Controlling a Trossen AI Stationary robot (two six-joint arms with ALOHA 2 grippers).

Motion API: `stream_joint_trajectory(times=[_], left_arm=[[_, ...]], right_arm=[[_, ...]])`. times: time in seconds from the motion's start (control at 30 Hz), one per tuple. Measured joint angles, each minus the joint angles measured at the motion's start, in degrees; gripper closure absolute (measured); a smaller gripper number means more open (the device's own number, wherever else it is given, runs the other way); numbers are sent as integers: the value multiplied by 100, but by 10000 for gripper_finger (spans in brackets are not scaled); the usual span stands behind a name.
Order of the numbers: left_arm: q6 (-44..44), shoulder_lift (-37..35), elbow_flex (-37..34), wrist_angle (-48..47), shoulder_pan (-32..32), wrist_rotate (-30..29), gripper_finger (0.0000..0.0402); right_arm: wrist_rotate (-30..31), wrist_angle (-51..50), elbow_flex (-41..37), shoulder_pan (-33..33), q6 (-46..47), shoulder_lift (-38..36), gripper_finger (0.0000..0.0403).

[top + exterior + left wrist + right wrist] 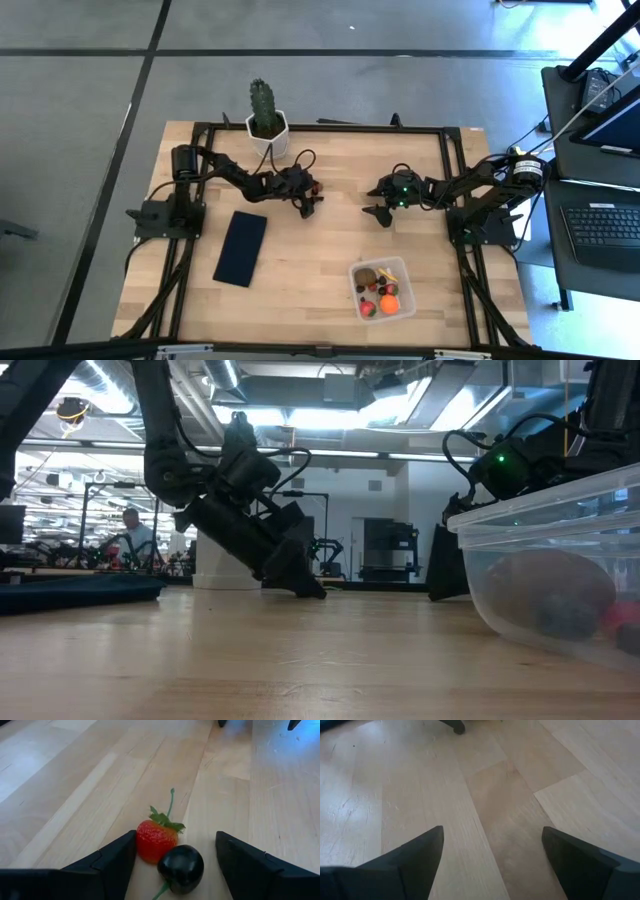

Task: Pick and placing Produce into tupperware
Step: Put the cherry into the transparent bin

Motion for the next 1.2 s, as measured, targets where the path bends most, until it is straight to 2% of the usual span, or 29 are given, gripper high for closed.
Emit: stream_joint_trajectory(times=[0.83,1.2], left_arm=[[-317,-173,0,-482,-162,-216,155],[-483,-175,0,-496,-199,-267,191]], right_arm=[[-14,-64,5,0,11,-4,63],[-15,-68,2,0,11,-4,63]])
